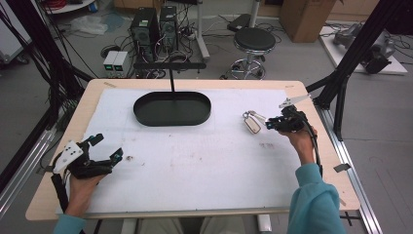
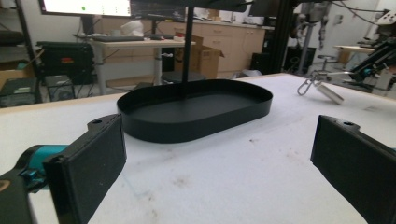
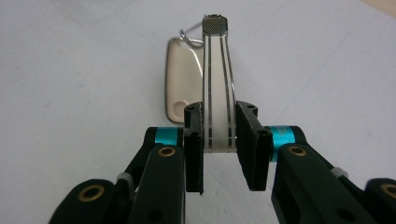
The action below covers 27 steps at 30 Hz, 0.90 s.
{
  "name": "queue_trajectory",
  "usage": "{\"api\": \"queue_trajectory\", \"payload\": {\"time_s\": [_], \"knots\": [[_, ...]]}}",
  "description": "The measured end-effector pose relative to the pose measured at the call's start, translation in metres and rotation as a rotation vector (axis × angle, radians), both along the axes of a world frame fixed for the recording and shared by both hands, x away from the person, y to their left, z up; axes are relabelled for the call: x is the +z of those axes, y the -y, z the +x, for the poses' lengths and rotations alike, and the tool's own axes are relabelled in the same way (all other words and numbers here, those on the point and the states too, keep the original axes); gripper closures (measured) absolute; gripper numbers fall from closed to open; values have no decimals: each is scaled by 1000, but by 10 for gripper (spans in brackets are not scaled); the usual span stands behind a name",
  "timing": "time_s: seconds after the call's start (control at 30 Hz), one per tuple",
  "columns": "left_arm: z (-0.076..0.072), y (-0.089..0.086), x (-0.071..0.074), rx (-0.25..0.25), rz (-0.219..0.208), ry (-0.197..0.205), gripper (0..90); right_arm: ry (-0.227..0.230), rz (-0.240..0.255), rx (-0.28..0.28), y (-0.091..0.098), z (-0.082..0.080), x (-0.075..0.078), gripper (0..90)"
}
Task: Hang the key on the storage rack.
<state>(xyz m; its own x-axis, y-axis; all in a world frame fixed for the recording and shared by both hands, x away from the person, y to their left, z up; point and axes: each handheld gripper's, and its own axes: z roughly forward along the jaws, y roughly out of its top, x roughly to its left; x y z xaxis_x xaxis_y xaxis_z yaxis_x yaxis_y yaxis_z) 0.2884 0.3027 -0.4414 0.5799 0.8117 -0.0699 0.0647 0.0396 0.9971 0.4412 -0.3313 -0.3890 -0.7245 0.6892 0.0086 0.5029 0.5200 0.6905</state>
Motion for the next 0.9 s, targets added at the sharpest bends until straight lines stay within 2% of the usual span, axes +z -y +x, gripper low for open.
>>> {"api": "queue_trajectory", "payload": {"time_s": [0.07,0.17,0.2,0.33,0.37,0.4,0.53,0.6,0.73,0.9], "knots": [[4,1,5,-22,-7,-10,37,9,19,19,-2,-3,3,745],[8,3,10,-38,7,-25,37,32,48,52,-6,-8,8,745],[12,6,15,-52,8,-50,37,41,58,64,-8,-10,10,746],[19,12,26,-62,48,-62,37,63,104,101,-12,-15,15,745],[19,12,26,-62,48,-62,37,68,113,105,-12,-16,16,745],[23,14,33,-82,66,-56,37,73,129,115,-12,-17,17,745],[29,20,45,-113,86,-37,37,82,180,138,-14,-21,21,745],[32,23,53,-107,111,-31,37,93,210,155,-15,-23,23,745],[40,30,64,-139,114,-27,37,112,260,208,-23,-29,28,745],[47,42,75,-203,118,-13,37,153,303,290,-37,-38,36,744]]}}
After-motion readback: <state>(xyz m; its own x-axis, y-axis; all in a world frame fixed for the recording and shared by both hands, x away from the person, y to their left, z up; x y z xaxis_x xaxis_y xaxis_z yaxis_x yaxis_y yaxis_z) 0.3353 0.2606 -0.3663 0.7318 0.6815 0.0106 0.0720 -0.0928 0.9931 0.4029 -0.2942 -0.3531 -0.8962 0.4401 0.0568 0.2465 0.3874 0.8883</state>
